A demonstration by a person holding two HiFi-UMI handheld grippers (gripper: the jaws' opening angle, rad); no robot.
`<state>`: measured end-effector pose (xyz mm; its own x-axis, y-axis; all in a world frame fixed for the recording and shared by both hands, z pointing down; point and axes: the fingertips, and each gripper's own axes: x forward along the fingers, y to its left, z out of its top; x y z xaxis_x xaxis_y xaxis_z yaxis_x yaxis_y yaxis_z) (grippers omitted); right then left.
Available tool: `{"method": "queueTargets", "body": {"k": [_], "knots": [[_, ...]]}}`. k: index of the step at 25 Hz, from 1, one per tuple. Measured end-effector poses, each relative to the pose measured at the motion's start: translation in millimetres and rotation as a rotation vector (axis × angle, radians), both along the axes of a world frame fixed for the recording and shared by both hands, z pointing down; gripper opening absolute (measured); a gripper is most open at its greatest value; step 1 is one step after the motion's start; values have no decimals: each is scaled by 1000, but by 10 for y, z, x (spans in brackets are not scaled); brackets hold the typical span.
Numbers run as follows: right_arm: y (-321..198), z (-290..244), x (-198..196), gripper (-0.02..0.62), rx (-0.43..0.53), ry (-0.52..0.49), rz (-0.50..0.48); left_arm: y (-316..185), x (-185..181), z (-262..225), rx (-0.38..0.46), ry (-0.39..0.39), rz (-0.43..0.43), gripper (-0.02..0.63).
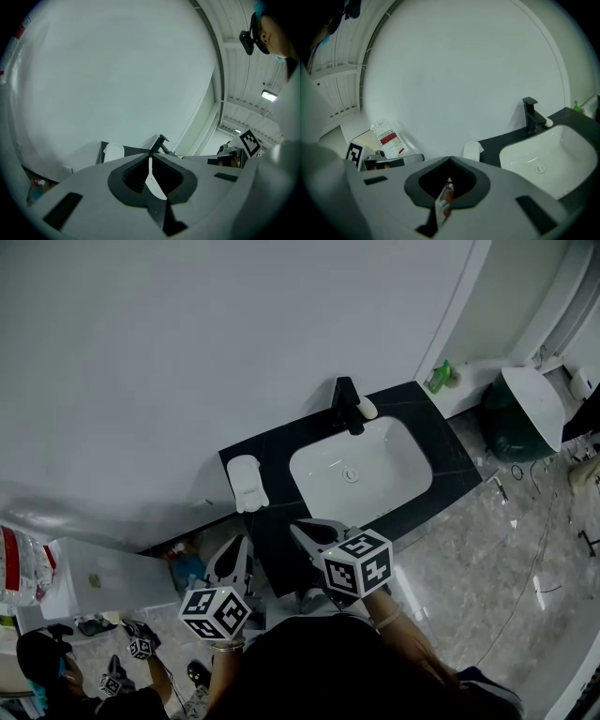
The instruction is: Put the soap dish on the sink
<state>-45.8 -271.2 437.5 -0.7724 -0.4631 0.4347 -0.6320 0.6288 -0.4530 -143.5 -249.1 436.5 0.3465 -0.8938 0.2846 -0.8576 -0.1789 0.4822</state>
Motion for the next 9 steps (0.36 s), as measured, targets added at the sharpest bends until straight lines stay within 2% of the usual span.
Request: {"method": "queueTargets", "body": {"k": [9], "knots": [[-68, 28, -48, 18, -47, -16, 6, -78, 38, -95, 28, 4, 76, 3]]}}
